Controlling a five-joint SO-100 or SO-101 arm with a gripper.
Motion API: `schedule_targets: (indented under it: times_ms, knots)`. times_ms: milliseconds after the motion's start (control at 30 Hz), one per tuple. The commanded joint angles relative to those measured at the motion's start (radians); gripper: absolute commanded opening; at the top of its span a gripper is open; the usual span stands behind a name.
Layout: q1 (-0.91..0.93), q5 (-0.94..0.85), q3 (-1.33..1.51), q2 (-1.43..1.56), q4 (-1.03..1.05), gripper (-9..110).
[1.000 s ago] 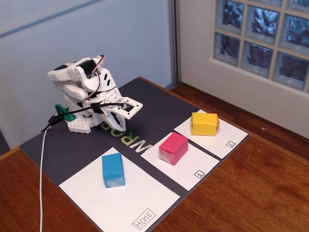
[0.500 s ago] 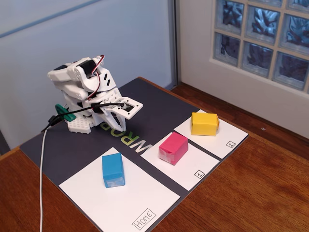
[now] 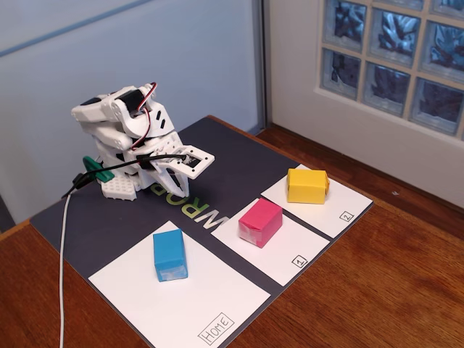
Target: Move box yellow to home
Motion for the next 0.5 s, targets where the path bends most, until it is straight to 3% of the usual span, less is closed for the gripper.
schedule_targets:
  times_ms: [0,133,333,467]
  knots:
    - [0.011,0.000,0.058,0.055,0.012,0]
    - [0.040,-0.043,0.058,0.055,0.008,0]
    - [-0.091,0.087,-0.006,0.034,-0.026,0]
    - [-0.120,0.071,-0.221,-0.351,-0.132,0]
